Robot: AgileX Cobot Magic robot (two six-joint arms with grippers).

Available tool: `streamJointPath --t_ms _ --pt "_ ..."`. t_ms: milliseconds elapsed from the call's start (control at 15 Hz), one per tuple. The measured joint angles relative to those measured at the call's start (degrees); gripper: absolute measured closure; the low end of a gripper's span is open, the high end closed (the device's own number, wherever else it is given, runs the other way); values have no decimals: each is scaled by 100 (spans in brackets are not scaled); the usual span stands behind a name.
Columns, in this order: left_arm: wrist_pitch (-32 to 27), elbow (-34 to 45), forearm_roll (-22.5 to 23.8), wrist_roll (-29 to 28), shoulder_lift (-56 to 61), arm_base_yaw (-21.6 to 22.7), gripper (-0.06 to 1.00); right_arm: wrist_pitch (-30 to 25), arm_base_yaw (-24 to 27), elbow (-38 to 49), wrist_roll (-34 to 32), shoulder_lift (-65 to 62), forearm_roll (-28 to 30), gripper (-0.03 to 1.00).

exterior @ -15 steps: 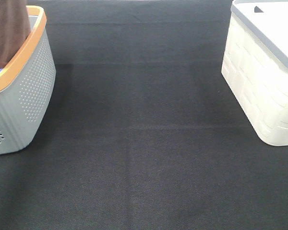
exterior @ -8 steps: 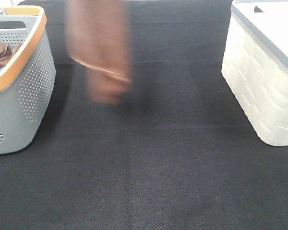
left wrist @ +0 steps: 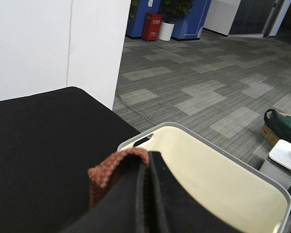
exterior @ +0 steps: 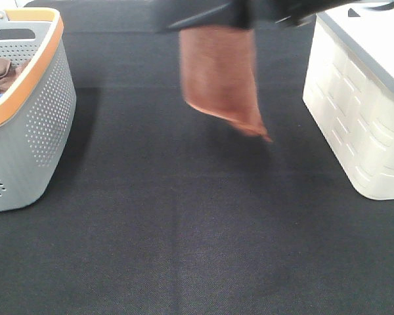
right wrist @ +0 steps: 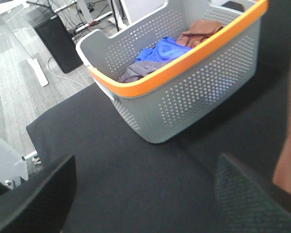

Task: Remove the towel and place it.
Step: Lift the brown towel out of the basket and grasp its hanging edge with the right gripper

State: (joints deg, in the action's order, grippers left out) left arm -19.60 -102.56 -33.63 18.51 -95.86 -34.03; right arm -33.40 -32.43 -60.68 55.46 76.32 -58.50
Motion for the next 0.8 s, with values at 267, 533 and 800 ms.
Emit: streamJointPath --t_ms 267,533,800 --pt "0 0 0 0 0 -63 94 1484 -877 0 1684 607 -693 23" --pt "-17 0 0 0 0 -63 94 2813 -1346 0 2567 934 -882 23" --pt "-97 0 6 0 0 -63 94 3547 -1404 -378 2739 1455 -894 23"
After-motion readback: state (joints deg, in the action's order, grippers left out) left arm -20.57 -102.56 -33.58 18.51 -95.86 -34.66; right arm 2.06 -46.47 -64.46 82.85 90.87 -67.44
